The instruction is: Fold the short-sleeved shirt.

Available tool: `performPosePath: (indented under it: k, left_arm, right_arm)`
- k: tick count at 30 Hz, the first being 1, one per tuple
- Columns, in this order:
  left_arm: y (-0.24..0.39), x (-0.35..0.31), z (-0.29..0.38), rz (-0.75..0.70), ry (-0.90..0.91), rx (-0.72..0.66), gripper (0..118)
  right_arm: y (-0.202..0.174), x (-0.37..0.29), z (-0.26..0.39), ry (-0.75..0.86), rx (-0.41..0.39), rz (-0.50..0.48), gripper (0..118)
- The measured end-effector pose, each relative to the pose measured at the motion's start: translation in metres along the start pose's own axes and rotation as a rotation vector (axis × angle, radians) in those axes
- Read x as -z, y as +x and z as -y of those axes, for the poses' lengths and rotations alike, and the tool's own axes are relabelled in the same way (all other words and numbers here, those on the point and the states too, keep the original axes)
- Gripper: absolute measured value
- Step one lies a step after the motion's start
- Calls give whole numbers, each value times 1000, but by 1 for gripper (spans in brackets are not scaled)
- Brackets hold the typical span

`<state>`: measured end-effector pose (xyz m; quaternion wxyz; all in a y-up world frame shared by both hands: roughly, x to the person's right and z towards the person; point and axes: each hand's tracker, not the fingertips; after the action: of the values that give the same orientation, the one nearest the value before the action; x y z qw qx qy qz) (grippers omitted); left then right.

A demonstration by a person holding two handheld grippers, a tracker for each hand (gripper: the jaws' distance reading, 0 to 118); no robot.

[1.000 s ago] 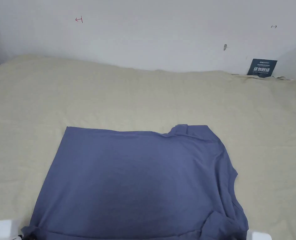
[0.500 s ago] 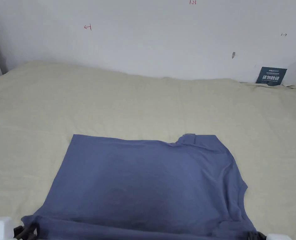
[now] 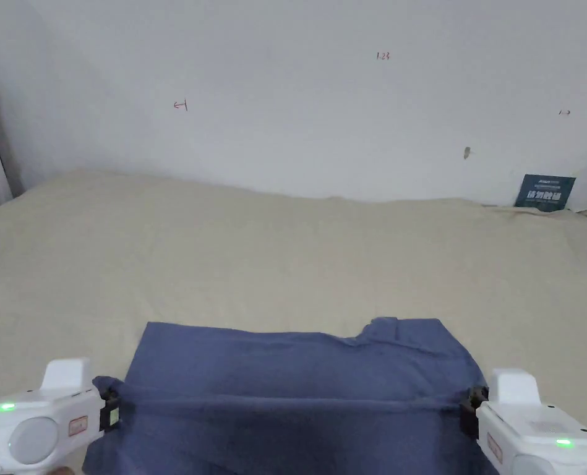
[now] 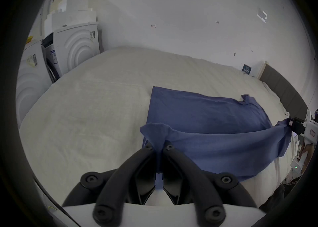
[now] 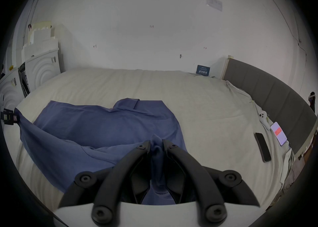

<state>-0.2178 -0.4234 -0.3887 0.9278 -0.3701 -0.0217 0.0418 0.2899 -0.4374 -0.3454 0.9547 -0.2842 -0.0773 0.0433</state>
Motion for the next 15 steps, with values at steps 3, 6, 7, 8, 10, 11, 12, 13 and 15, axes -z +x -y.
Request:
performPosePath:
  k: [3, 6, 7, 8, 10, 11, 12, 13, 15]
  left_arm:
    - [-1, 32, -7, 2, -70, 7, 3]
    - [2, 52, -8, -2, -128, 12, 2]
    - [3, 58, -6, -7, -135, 17, 3]
    - [4, 61, -5, -10, -152, 23, 3]
    - [6, 68, -1, -13, -164, 26, 3]
    - [8, 67, 1, -12, -170, 24, 3]
    - [10, 64, 2, -12, -174, 23, 3]
    - [11, 63, 5, -11, -172, 20, 3]
    - [13, 59, 8, -4, -157, 11, 7]
  right_arm:
    - [-3, 29, -1, -67, -16, -3, 12]
    - [-7, 50, 4, -108, -49, 0, 12]
    - [-7, 55, 6, -115, -53, -1, 12]
    - [-7, 60, 7, -127, -56, -6, 12]
    - [-7, 66, 12, -145, -50, -4, 12]
    - [-7, 69, 13, -156, -51, -7, 12]
    - [-6, 71, 15, -161, -50, -8, 12]
    - [-5, 72, 16, -164, -47, -11, 12]
    - [-4, 68, 17, -157, -32, -19, 14]
